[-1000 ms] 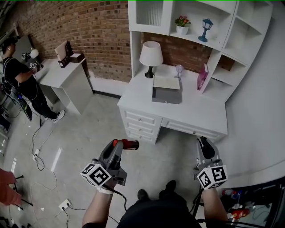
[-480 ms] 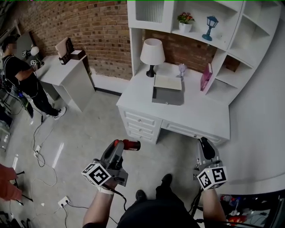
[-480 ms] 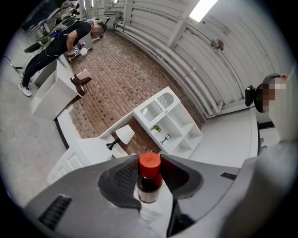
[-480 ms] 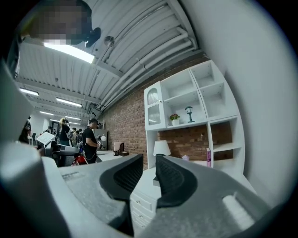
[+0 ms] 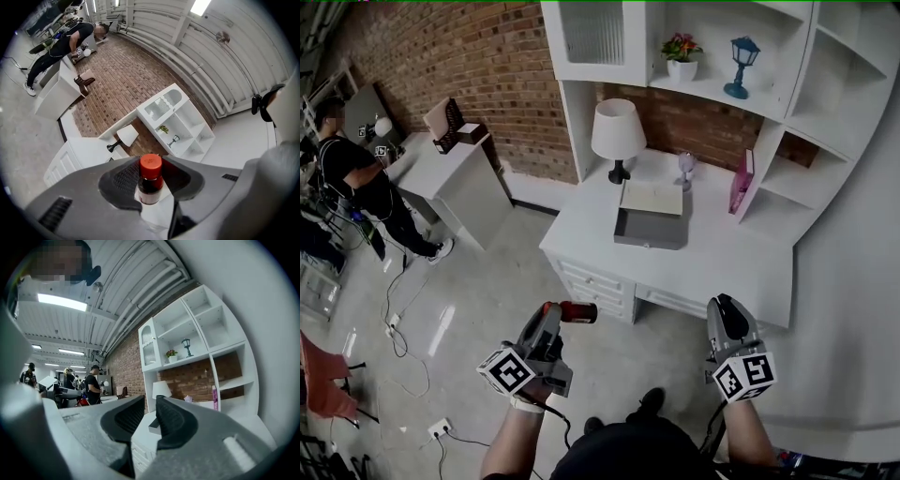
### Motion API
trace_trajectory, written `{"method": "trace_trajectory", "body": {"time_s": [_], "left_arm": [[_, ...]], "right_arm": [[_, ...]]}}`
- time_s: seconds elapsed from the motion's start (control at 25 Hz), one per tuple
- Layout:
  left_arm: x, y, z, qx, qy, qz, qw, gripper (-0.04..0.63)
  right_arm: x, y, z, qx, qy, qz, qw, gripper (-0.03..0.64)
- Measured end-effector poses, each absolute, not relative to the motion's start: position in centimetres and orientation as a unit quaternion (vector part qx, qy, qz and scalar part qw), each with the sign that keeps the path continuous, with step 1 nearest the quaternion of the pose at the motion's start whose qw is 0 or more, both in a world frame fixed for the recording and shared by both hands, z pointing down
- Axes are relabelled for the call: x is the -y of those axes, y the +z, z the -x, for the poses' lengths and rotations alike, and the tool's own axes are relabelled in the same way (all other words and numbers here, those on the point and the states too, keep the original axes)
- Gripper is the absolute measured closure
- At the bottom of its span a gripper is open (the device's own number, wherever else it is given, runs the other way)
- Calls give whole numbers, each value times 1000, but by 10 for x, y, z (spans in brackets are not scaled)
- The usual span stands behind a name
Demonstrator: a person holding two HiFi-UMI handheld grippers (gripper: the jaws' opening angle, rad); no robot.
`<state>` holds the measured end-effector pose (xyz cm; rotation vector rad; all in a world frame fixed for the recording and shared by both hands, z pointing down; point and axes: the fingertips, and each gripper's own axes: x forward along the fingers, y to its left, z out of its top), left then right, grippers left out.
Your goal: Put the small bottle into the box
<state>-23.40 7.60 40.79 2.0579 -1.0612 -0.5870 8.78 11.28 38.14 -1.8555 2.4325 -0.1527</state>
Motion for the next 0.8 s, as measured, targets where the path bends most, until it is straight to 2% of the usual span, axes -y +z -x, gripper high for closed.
{"method": "trace_trajectory", "body": {"time_s": [0.48, 0.8], "left_arm": [[-34, 417, 157, 416, -234, -781, 403, 454], [7, 433, 133, 404, -228, -777, 425, 454]], "right_arm": [[-68, 388, -161, -798, -71, 596, 59, 554], [-39, 397, -175, -798, -66, 597, 42, 555]]}}
